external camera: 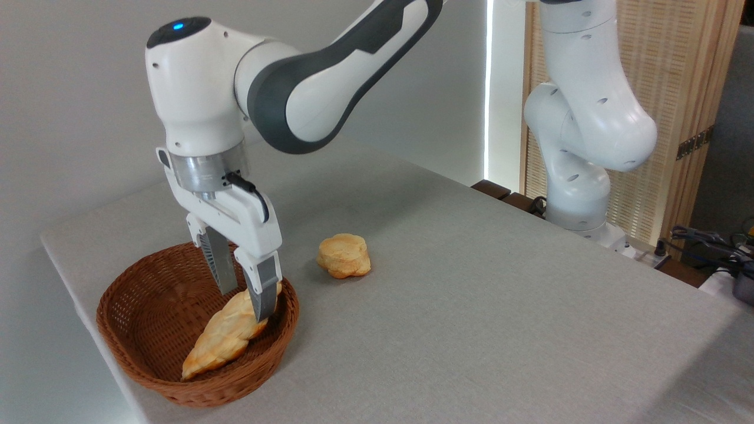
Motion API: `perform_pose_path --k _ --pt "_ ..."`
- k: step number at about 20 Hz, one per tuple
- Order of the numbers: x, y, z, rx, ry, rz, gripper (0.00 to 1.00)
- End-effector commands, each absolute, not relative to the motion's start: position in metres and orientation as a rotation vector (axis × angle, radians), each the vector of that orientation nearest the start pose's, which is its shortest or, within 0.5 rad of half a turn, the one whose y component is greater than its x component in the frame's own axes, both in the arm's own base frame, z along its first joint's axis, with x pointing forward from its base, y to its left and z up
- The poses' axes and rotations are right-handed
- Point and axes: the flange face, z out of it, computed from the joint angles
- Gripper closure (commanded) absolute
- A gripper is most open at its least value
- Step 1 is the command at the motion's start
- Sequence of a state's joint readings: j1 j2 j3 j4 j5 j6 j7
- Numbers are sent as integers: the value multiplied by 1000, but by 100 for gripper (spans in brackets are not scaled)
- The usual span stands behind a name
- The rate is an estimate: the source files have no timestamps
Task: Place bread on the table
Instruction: 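Close the gripper on the end of the long bread roll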
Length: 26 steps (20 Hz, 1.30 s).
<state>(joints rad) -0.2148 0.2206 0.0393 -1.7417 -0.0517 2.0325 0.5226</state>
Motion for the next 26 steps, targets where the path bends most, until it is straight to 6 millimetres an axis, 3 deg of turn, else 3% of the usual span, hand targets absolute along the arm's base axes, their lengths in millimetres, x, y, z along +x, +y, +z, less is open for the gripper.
perform_pose_path --k 1,5,8,9,21,26 --pt "631 -118 435 -2888 1084 -116 0" --pt "632 -123 428 -2868 1105 -110 2" --pt "634 -123 427 -2859 1116 -113 59" --pt "633 -123 428 -2859 1115 -116 63" --pt "633 -124 437 -2863 1110 -138 58" --pt "621 -139 479 -2854 1132 -241 55"
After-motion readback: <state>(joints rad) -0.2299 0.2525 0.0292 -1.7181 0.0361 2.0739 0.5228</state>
